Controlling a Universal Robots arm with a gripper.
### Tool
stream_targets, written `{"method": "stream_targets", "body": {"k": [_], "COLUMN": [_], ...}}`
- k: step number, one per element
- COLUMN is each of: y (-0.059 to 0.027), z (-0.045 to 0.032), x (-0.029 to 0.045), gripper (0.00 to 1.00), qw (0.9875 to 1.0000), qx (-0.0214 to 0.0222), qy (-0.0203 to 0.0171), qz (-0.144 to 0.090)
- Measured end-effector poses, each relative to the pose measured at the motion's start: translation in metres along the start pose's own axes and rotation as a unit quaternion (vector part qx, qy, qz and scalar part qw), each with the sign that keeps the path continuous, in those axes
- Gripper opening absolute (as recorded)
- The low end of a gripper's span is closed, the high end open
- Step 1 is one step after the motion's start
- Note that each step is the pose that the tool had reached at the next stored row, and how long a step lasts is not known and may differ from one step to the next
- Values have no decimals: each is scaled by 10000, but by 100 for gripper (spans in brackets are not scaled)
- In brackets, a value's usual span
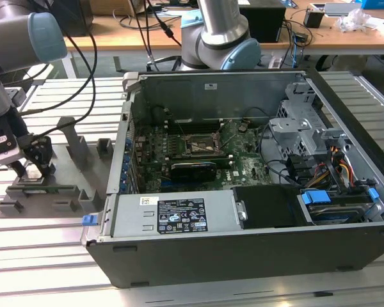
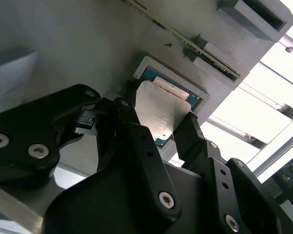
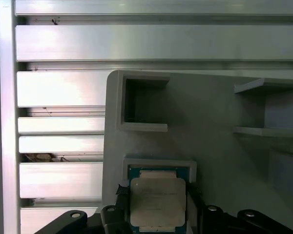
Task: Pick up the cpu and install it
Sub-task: 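Pick up the cpu and move it towards the insertion slot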
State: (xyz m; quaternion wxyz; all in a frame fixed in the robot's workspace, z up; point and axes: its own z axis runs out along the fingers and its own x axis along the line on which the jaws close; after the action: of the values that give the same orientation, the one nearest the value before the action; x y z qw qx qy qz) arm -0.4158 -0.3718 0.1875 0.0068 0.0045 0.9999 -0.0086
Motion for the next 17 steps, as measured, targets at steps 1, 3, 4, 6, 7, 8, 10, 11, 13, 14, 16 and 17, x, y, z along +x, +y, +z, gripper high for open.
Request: {"method": "stream_targets", "body": {"k": [1, 3, 4, 6, 7, 8, 10, 11, 13, 14, 16, 17], "y": [0, 0, 0, 0, 0, 0, 0, 0, 0, 0, -1, -1], "z": [0, 0, 0, 0, 0, 0, -1, -2, -8, -15, -33, -49], "x": [0, -1, -1, -2, -2, -2, -2, -3, -3, -2, -3, -3], "gripper": [55, 55, 55, 55, 55, 55, 55, 55, 55, 55, 55, 55], "qw": [10000, 10000, 10000, 10000, 10000, 10000, 10000, 10000, 10000, 10000, 10000, 10000], "qx": [0, 0, 0, 0, 0, 0, 1, 0, 0, 1, 0, 0], "qy": [1, 0, 0, 1, 0, 0, 1, 0, -1, 1, 0, 0], "qz": [0, 0, 0, 0, 0, 0, 0, 0, 0, 0, 0, 0]}}
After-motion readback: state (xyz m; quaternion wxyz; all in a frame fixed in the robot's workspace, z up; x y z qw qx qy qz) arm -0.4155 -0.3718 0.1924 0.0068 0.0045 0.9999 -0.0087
